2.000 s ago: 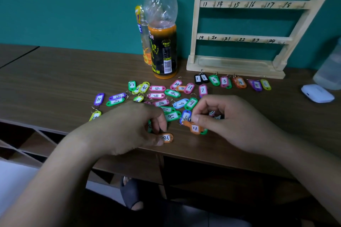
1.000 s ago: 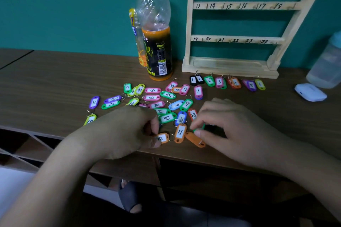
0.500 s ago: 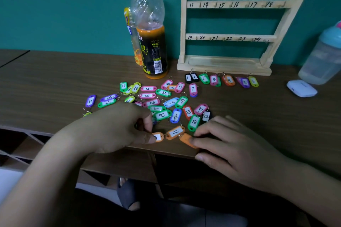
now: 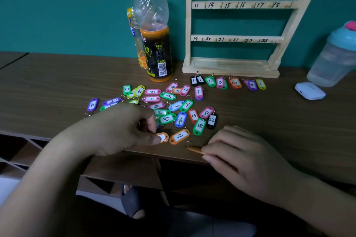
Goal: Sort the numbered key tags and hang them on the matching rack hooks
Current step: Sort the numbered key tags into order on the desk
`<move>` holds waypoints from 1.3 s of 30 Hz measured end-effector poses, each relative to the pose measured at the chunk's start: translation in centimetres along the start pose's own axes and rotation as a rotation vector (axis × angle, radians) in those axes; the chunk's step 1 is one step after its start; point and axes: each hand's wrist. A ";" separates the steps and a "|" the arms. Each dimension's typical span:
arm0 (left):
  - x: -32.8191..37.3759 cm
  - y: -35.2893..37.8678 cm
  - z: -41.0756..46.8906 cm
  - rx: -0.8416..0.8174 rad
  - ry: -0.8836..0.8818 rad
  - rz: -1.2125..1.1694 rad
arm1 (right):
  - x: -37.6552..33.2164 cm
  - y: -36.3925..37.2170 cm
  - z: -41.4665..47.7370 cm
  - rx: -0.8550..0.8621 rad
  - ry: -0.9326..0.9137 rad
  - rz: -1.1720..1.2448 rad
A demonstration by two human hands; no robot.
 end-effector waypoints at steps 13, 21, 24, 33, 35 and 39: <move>0.6 0.6 0.8 0.102 0.069 -0.056 | 2.2 -1.2 3.7 -0.059 0.402 0.260; 2.4 1.9 1.7 0.153 0.130 -0.219 | 3.0 -1.4 5.2 0.016 0.528 0.406; 3.3 2.4 2.3 0.173 0.136 -0.264 | 3.2 -1.2 6.4 0.021 0.567 0.526; 3.9 3.6 4.1 0.310 0.117 -0.280 | 6.5 -1.5 9.2 0.080 0.636 0.629; 3.4 3.7 4.5 0.358 0.109 -0.231 | 8.2 -1.4 9.7 0.087 0.690 0.550; 2.1 3.7 5.2 0.502 0.096 -0.063 | 11.5 -0.8 10.3 0.092 0.771 0.365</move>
Point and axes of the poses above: each hand's wrist, its own z-axis towards the middle knuckle, its own y-axis out of the palm, x = y × z, and after that the axes turned 6 degrees about -z, right-handed
